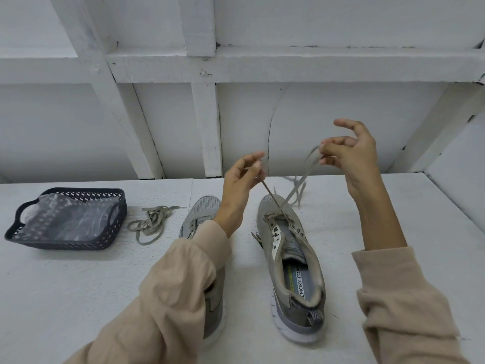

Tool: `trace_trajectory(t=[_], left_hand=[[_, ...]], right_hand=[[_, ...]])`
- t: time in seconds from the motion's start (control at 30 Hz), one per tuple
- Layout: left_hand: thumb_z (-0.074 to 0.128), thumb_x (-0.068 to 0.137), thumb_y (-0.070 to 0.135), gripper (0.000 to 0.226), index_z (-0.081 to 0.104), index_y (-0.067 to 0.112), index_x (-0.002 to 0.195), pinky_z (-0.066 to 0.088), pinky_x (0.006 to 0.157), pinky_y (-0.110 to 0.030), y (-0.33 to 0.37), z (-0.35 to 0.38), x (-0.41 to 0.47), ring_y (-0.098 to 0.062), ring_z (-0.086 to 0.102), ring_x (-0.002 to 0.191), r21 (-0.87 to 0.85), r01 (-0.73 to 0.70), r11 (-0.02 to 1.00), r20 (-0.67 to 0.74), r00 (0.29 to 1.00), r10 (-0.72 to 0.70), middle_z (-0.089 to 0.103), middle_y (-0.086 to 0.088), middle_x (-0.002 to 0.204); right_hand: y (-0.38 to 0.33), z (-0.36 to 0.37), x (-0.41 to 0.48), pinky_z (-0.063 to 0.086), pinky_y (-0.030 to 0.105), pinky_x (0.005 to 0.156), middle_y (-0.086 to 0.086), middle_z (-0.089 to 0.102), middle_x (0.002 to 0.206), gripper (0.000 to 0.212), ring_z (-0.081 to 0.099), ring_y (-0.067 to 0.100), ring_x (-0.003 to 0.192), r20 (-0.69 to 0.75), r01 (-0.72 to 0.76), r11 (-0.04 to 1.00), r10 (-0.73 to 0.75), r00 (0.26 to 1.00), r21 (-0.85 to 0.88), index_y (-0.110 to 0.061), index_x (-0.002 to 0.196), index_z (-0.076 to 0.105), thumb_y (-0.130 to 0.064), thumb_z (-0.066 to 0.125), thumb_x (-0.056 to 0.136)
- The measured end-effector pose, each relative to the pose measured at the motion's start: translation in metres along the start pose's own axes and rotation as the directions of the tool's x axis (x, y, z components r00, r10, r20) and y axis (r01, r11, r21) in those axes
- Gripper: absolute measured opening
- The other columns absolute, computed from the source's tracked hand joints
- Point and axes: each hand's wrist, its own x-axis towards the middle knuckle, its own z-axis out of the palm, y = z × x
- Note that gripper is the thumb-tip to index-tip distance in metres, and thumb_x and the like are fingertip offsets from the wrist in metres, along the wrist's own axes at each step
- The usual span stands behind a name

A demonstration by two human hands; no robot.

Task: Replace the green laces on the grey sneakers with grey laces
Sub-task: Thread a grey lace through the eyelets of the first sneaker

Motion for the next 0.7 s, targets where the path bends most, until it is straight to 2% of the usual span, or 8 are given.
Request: trace_trajectory(t=[0.13,0.23,0.33,0.43,0.5,0.6,0.7], left_hand=[[0.047,0.096,-0.005,0.031,0.062,0.011,0.118,0.051,0.083,-0.025,0.014,-0.007,0.010,-0.009,0.058,0.078,0.037,-0.103,0.994,-0.060,0.993,0.105,0.061,0.004,0.099],[0.043,0.089,-0.015,0.045,0.062,0.012,0.120,0.051,0.085,-0.024,0.022,-0.015,0.014,-0.009,0.062,0.086,0.197,-0.209,0.958,-0.037,0.975,0.220,0.061,-0.001,0.112],[0.047,0.080,-0.017,0.052,0.066,0.016,0.116,0.051,0.083,-0.024,0.022,-0.028,0.016,-0.006,0.063,0.091,0.524,-0.366,0.769,0.024,0.909,0.416,0.062,0.004,0.109],[0.063,0.084,-0.001,0.032,0.072,0.021,0.104,0.055,0.078,-0.031,0.022,-0.041,0.016,-0.007,0.065,0.084,0.672,-0.362,0.646,-0.044,0.851,0.523,0.067,0.010,0.098],[0.068,0.084,0.011,0.020,0.074,0.025,0.096,0.055,0.077,-0.035,0.024,-0.046,0.015,-0.007,0.065,0.079,0.710,-0.323,0.625,-0.087,0.841,0.534,0.069,0.012,0.091],[0.070,0.084,0.030,0.002,0.072,0.030,0.083,0.054,0.072,-0.033,0.024,-0.044,0.007,-0.008,0.063,0.073,0.736,-0.326,0.594,-0.060,0.842,0.536,0.067,0.013,0.079],[0.065,0.081,0.042,0.014,0.064,0.032,0.071,0.044,0.063,-0.022,0.023,-0.039,0.002,-0.007,0.052,0.072,0.805,-0.330,0.493,0.011,0.839,0.543,0.056,0.014,0.073]], right_hand=[[0.000,-0.007,0.002,0.054,0.026,0.058,0.011,0.062,0.087,0.043,0.064,0.017,0.063,-0.084,0.103,0.993,-0.108,0.991,-0.060,-0.011,0.110,0.067,0.015,0.057,0.076],[0.003,-0.008,0.003,0.056,0.028,0.067,0.011,0.068,0.089,0.036,0.068,0.020,0.078,-0.063,0.146,0.988,-0.149,0.987,-0.046,-0.009,0.103,0.070,0.013,0.055,0.079],[0.009,-0.010,0.004,0.058,0.030,0.079,0.009,0.071,0.094,0.034,0.070,0.020,0.091,-0.019,0.191,0.980,-0.192,0.981,-0.059,-0.011,0.100,0.070,0.014,0.055,0.081],[0.017,-0.017,0.004,0.056,0.031,0.088,0.006,0.073,0.099,0.035,0.071,0.016,0.093,-0.076,0.249,0.956,-0.262,0.962,-0.153,-0.011,0.100,0.071,0.013,0.062,0.076],[0.024,-0.021,0.004,0.056,0.030,0.090,0.004,0.073,0.100,0.036,0.070,0.013,0.093,-0.109,0.248,0.947,-0.273,0.956,-0.204,-0.011,0.101,0.071,0.013,0.063,0.076],[0.033,-0.026,0.003,0.055,0.029,0.090,0.002,0.073,0.100,0.037,0.070,0.011,0.094,-0.117,0.242,0.938,-0.277,0.954,-0.250,-0.012,0.101,0.072,0.012,0.059,0.076],[0.041,-0.028,0.004,0.056,0.031,0.088,0.001,0.073,0.095,0.035,0.070,0.013,0.090,-0.094,0.230,0.931,-0.266,0.959,-0.284,-0.015,0.097,0.073,0.009,0.058,0.076]])
